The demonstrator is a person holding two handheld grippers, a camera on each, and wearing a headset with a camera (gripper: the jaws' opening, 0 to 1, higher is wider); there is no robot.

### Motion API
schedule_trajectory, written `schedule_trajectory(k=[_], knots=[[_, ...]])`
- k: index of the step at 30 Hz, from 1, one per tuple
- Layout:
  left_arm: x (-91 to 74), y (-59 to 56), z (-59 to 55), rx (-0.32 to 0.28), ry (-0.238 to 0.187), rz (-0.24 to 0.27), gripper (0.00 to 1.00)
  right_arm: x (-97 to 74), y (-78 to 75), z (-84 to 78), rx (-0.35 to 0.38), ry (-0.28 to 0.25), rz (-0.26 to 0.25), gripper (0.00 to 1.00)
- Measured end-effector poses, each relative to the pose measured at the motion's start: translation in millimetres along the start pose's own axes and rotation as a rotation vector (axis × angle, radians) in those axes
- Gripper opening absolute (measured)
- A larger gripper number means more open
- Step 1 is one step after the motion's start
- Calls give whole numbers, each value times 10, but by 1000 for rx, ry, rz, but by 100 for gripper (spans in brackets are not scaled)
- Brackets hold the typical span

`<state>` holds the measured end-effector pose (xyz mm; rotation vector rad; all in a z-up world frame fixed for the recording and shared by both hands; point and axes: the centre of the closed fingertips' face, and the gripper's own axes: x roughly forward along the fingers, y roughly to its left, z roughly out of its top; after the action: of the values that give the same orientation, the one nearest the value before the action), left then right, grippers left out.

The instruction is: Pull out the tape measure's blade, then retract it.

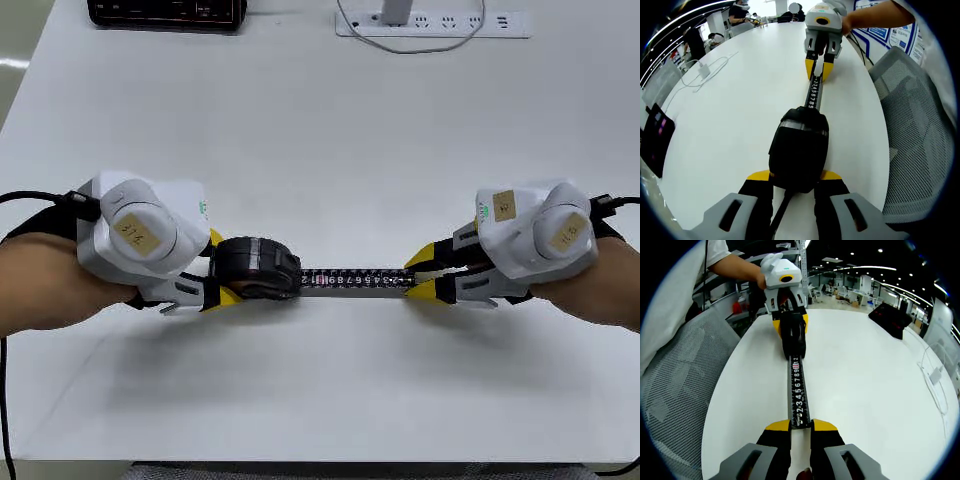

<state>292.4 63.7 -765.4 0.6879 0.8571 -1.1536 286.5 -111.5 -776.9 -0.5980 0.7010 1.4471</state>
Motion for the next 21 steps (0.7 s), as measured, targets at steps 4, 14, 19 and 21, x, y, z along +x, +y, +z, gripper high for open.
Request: schedule_trajectory(k=[4,14,19,21], knots=[[0,-2,2,-1,0,0,26,-30,3,-37,4,7,-3,10],[2,-1,1,0,1,0,26,-85,3,-92,2,18,-11,10],[3,1,-2,0,1,1,26,-114,-2,-123,4,24,-14,10],[4,1,-4,-2,0,1,26,-129,-3,-138,3,27,-16,10]])
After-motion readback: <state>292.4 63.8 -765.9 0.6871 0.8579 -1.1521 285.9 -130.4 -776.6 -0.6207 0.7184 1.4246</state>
